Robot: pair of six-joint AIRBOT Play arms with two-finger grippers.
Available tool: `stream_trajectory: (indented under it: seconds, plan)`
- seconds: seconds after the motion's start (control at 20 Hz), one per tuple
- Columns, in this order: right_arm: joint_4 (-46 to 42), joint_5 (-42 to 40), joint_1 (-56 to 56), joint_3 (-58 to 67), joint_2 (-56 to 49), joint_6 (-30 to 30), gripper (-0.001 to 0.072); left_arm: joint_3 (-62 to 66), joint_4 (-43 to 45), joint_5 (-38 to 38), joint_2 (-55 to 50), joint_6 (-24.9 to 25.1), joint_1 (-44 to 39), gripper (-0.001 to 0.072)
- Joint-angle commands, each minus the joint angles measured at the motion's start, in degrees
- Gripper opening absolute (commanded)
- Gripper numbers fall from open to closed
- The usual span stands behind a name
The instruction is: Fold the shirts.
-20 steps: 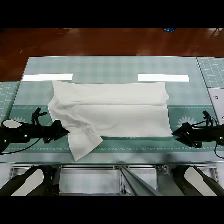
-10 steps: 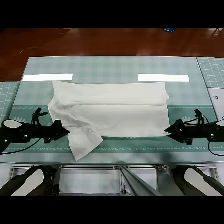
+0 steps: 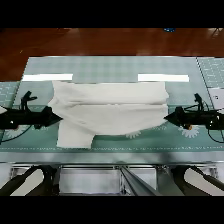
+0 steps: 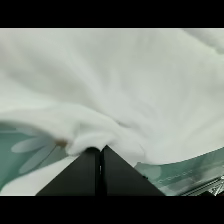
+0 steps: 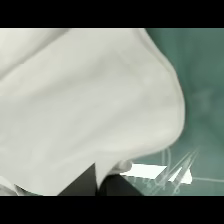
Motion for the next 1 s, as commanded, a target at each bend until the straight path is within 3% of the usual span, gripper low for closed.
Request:
stream_trajectory:
  seconds: [0.0,0.25,0.45,0.75,0.95]
  plan:
    - [2.45,1.36,0.20,7.34,-0.94,-0.50,0.0020,9.25,-0.39,-0.07,-3.26,-0.59,-1.95,0.0024]
    - [4.07,-0.70,3.41,18.88,-9.68,-0.50,0.0020,22.34,-0.35,6.19,-18.12,-5.22,-7.89,0.0024]
    - [3.69,-2.80,7.34,29.57,-19.41,3.52,0.0020,36.79,-0.35,5.25,-29.49,-11.87,-8.94,0.0024]
    - [3.63,-2.51,9.09,40.41,-28.81,5.60,0.0020,49.83,2.47,4.72,-37.33,-15.80,-8.92,0.0024]
    - [3.85,-4.13,9.11,44.11,-33.05,6.25,0.0020,50.97,3.74,4.35,-40.52,-14.80,-8.92,0.0024]
